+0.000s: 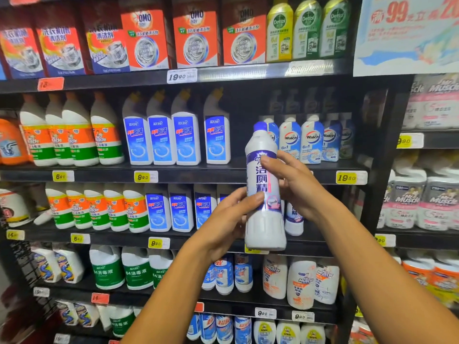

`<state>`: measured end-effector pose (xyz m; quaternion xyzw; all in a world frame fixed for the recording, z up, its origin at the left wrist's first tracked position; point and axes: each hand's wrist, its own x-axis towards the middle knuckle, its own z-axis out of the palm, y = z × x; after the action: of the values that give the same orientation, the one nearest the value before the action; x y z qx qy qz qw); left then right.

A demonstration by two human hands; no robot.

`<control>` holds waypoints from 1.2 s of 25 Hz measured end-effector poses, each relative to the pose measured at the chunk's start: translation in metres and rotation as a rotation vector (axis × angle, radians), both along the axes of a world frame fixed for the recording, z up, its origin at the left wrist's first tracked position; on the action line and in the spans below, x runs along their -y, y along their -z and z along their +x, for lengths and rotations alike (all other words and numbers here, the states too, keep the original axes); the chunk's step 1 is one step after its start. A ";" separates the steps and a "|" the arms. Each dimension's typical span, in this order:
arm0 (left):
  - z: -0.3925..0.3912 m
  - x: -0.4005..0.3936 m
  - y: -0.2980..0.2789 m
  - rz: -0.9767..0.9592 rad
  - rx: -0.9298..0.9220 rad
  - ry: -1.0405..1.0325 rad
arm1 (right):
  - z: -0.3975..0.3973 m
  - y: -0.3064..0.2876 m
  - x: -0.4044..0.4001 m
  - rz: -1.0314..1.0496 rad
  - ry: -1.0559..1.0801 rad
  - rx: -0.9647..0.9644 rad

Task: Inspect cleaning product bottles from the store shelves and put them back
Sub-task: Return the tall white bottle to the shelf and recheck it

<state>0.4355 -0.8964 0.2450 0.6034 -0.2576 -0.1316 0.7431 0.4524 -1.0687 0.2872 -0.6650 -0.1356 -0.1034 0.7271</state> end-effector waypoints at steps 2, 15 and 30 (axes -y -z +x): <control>-0.006 0.000 -0.009 -0.062 -0.025 0.042 | 0.003 -0.002 -0.003 0.090 0.010 -0.072; -0.010 -0.006 -0.049 -0.010 -0.037 0.032 | 0.010 -0.017 -0.010 0.219 -0.060 -0.246; -0.004 -0.004 0.006 0.037 0.099 0.001 | 0.004 0.005 0.001 -0.090 -0.023 0.122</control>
<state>0.4317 -0.8924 0.2387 0.6228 -0.2921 -0.1065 0.7180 0.4562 -1.0695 0.2822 -0.6878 -0.1917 -0.1294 0.6881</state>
